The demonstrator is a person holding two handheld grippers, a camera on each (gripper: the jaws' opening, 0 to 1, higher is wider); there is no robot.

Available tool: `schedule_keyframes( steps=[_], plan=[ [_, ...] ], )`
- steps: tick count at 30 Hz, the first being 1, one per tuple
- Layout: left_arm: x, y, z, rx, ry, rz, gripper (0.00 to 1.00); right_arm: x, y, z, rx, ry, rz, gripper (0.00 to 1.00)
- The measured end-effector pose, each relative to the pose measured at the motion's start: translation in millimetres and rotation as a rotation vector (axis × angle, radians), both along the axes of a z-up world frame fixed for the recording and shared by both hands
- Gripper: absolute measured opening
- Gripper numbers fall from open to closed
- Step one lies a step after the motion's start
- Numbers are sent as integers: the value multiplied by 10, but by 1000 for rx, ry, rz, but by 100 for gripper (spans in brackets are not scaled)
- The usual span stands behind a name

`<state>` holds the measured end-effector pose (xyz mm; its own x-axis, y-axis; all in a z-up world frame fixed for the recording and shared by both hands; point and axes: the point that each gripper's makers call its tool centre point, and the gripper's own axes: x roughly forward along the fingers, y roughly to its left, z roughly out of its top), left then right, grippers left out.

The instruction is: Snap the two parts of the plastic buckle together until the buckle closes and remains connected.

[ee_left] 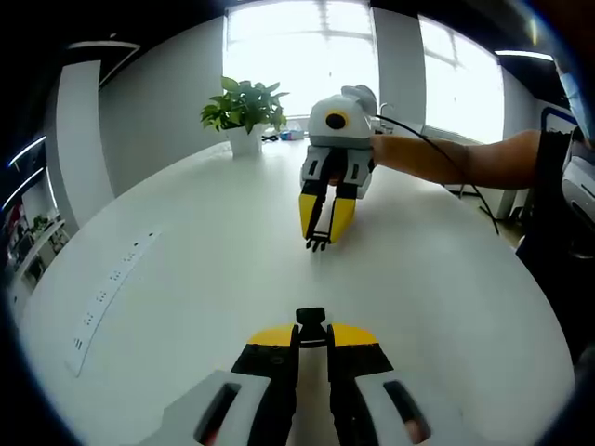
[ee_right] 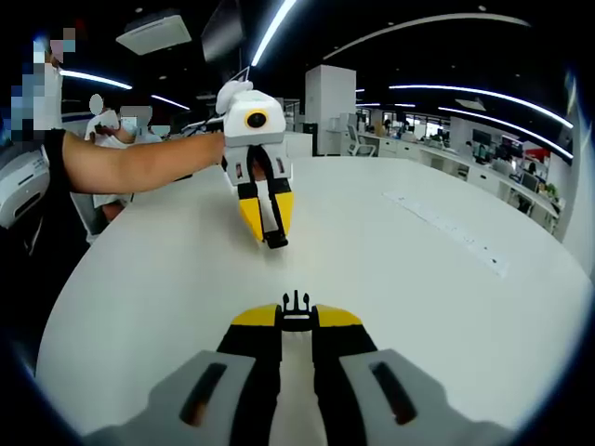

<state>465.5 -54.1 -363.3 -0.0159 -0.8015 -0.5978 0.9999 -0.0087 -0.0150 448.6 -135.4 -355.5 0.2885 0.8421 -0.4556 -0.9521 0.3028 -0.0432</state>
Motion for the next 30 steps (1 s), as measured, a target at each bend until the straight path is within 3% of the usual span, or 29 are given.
schedule_keyframes(
  steps=[12, 23, 30],
  plan=[
    [-181, 30, 14, 9, 8, -10, 9, -159, 92, 10, -5, 9, 24, 11],
    [-540, 97, 67, 1, -4, -22, 9, -426, 195, 59, -1, 2, 50, 11],
    [-654, 160, 53, 8, 2, -20, 9, -543, 211, 52, -2, 5, 57, 11]
  ],
)
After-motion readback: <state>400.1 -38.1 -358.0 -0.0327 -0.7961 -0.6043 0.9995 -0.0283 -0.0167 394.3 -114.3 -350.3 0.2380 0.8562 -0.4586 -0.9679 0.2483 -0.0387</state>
